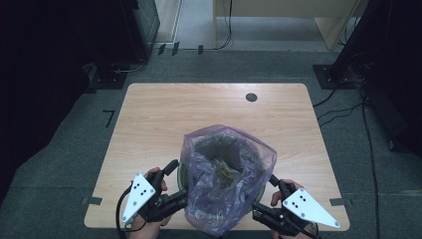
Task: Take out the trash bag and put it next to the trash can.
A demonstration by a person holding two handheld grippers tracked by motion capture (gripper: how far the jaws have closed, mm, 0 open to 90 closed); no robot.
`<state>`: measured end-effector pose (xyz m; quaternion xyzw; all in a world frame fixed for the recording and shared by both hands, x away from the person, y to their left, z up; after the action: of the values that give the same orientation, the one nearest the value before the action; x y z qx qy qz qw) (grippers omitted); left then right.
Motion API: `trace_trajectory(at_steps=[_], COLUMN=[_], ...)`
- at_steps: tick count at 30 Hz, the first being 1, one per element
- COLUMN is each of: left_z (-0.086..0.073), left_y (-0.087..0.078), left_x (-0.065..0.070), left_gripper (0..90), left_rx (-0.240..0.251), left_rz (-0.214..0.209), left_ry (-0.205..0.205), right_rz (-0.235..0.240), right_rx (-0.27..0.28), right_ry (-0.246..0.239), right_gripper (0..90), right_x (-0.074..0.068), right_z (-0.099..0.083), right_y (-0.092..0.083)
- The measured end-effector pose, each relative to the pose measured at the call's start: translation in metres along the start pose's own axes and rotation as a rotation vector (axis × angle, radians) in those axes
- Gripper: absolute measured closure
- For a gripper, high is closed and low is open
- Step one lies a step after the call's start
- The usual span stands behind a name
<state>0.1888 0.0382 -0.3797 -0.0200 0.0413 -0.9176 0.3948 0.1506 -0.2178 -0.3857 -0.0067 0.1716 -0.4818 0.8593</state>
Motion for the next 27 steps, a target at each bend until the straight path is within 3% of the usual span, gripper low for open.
trace_trajectory(at_steps=[6,15,22,27], left_z=[0.007,0.009,0.008,0.007], left_y=[0.007,0.012,0.015,0.016], left_x=[0.013,0.035,0.048,0.055], left_gripper=[33.6,60.5,62.8,61.9], left_rx=[-0.003,-0.033,-0.052,-0.059], left_rz=[-0.039,-0.121,-0.114,-0.109], left_ry=[0.012,0.058,0.146,0.209], right_rz=[0.044,0.083,0.131,0.191], right_rx=[-0.012,-0.021,-0.03,-0.037], right_ry=[-0.009,0.035,0.084,0.119], right_gripper=[29.7,30.6,31.4,31.0], right_x=[-0.016,-0.028,-0.034,-0.042], right_z=[0.005,0.018,0.024,0.029], right_y=[0.006,0.01,0.012,0.015])
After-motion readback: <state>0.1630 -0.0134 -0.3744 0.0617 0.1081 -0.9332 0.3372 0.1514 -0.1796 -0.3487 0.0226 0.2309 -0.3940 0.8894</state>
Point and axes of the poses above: each handheld gripper's, and its own axes: y roughly forward along the jaws, z roughly out of its top, x roughly to its right, the point moved 4 cm from there along y, roughly forward along the jaws, and after that the axes turned 9 degrees about y, right-handed, at the moved point
